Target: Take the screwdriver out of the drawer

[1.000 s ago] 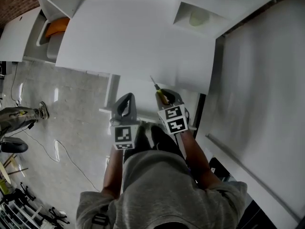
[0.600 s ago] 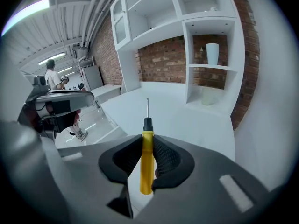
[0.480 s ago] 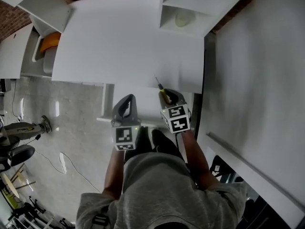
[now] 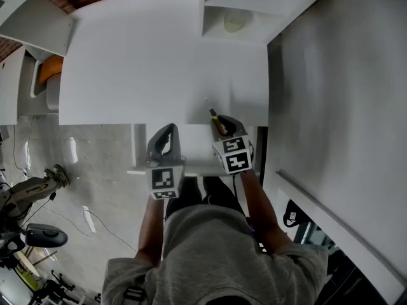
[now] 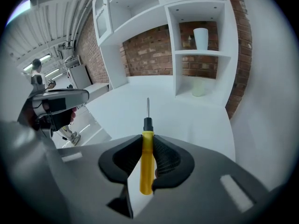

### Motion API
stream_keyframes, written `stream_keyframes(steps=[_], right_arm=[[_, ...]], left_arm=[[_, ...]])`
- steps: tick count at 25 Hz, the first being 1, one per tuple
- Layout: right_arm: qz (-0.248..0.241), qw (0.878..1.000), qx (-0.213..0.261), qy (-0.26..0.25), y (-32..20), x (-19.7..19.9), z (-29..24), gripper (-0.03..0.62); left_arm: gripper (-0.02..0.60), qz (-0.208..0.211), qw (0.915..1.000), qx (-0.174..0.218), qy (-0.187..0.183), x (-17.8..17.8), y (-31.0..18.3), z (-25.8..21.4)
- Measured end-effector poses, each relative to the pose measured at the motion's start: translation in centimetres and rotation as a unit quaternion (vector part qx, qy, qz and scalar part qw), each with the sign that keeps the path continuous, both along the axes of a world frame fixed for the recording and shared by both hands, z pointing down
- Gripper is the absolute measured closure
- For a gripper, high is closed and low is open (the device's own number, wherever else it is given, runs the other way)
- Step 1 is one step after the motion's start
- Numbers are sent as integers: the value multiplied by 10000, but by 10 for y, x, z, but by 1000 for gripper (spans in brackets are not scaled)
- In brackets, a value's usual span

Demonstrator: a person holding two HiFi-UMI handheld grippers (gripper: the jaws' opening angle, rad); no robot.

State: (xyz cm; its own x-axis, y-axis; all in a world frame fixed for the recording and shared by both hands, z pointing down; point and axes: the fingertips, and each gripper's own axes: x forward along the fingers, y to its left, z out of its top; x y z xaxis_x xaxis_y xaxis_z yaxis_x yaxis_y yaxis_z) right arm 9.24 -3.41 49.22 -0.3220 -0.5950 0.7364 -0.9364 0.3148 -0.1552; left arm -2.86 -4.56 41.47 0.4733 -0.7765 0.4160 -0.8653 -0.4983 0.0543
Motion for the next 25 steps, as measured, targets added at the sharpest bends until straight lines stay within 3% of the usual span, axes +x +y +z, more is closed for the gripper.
stream_keyframes(steps=[12,25], right_arm=[[114,9984,-544,-46,-56,-1,50,517],[125,9949,-999,18,-88,-2,92,517]], left_arm=[[569,110,9986,-518,-62,-3,-57,55],[569,289,9957,-885,-28,3,-80,90]])
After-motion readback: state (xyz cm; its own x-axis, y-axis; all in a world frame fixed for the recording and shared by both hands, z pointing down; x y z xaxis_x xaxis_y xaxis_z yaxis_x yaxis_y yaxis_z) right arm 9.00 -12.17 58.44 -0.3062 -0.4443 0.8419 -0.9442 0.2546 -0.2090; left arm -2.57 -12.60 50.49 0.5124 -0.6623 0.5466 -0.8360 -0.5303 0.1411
